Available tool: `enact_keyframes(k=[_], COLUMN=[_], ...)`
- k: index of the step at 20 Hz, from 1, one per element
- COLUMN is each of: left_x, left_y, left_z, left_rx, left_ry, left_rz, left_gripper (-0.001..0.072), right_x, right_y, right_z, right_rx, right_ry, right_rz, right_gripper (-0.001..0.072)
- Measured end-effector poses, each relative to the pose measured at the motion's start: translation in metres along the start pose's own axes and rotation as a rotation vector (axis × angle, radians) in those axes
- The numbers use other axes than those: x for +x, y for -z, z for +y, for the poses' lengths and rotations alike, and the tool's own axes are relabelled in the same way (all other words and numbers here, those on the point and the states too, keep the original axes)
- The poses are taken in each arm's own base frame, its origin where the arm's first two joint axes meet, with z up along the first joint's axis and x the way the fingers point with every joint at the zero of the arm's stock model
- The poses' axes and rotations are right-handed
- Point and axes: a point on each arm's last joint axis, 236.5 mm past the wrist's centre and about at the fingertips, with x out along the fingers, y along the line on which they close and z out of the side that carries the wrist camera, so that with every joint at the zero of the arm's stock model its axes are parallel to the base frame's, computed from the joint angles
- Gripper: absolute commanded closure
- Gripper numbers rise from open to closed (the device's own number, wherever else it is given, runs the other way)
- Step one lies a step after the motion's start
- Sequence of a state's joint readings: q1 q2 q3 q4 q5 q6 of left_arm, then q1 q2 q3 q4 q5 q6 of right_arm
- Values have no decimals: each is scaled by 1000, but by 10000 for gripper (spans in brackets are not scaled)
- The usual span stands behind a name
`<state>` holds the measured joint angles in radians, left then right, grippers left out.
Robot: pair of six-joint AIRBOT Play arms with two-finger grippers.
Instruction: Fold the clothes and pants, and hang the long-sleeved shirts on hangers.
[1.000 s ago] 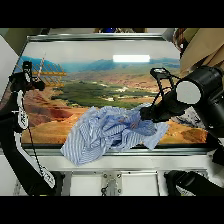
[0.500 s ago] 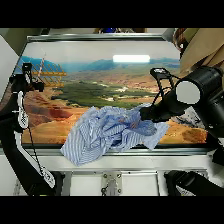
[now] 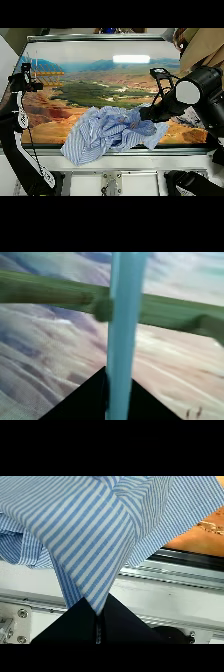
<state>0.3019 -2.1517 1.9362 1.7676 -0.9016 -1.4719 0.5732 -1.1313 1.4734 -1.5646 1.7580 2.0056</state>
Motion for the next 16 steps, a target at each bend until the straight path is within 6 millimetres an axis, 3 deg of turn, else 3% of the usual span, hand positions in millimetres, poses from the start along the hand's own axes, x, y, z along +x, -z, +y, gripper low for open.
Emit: enact_keyframes(k=[5,9,12,16], left_x=[-3,-16,-37,-78], left_y=[9,14,11,-16], left_z=[-3,-4,-5,-6], left_rx=[-5,-3,23,71], left_ry=[11,13,-6,-50], left_rz=[42,76,89,13], left_gripper=[693,693,693,693], right_x=[0,0,0,1], right_y=[0,0,0,0], right_z=[0,0,-1,-1], right_rx=[0,0,0,1], right_ry=[2,2,3,4], right_rz=[-1,-1,0,2], right_gripper=[692,692,692,692])
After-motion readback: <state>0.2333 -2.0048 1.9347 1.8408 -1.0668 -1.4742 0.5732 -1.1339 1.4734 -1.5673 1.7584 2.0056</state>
